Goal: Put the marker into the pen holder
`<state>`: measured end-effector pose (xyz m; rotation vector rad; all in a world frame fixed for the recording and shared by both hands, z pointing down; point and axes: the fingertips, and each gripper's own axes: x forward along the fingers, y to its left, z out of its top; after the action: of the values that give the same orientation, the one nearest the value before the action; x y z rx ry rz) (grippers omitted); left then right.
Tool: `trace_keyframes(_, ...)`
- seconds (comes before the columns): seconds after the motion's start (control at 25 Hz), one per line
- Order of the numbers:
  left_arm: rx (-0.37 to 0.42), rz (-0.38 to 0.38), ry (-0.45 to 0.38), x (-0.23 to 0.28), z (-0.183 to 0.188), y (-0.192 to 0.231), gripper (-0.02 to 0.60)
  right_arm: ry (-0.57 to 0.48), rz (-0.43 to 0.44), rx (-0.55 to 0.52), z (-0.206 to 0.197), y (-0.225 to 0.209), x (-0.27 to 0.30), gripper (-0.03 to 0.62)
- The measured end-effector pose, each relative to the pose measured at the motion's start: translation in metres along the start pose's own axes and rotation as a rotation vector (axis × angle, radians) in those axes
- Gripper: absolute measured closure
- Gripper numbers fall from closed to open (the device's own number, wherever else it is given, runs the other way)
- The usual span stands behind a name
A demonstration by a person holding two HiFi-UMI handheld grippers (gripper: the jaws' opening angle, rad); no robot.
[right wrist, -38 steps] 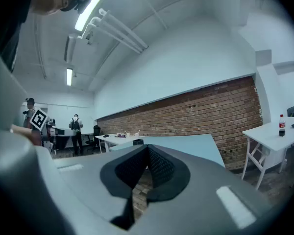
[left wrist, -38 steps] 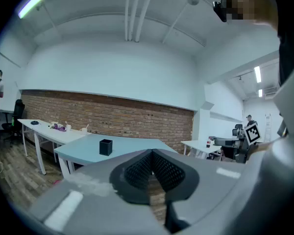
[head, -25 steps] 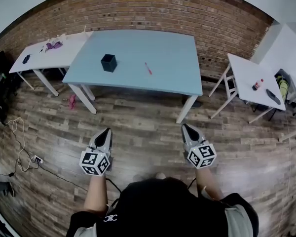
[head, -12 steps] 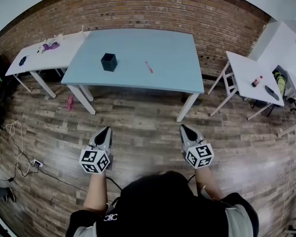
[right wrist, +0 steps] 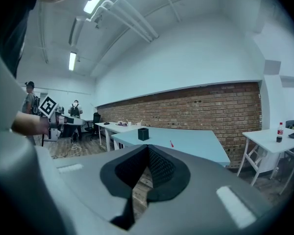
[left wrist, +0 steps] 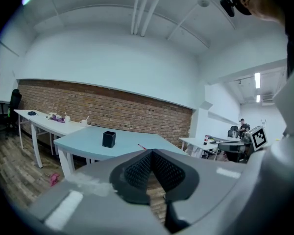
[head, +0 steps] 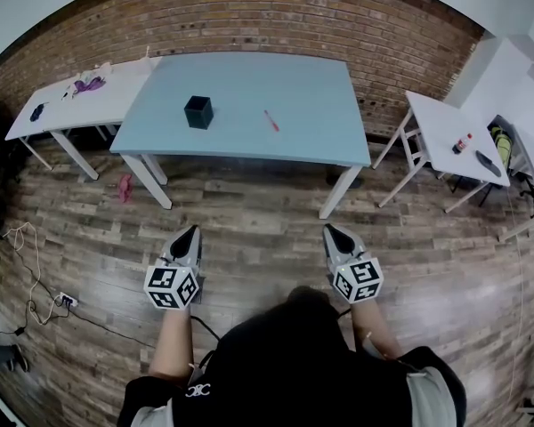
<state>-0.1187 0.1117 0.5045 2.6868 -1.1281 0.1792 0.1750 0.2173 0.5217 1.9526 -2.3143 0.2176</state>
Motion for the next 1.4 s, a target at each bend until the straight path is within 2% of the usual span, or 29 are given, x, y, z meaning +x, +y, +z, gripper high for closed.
trace_keyframes(0.36,0.010,0.002,0.011,0.006,-0.001,0.016,0.575,0.007,0.003,0.011,-0.004,0.004,0.015,0.586)
trace_keyframes(0.6,0.011,0.028,0.008,0.027,0.006,0.039,0.575,-0.039,0.016,0.103,0.005,-0.011,0.047,0.586)
trace_keyframes(0.84,0.042,0.016,0.024,0.071,0.018,0.050,0.575,-0.058,0.018,0.104,0.021,-0.041,0.098,0.586)
trace_keyframes(1.16,0.021,0.037,0.034,0.143,0.035,0.077,0.575,-0.024,0.075,0.072,0.034,-0.078,0.181,0.586)
trace_keyframes(1.4,0.024,0.039,0.032,0.207,0.061,0.078,0.575,-0.017,0.114,0.055,0.057,-0.122,0.236,0.586)
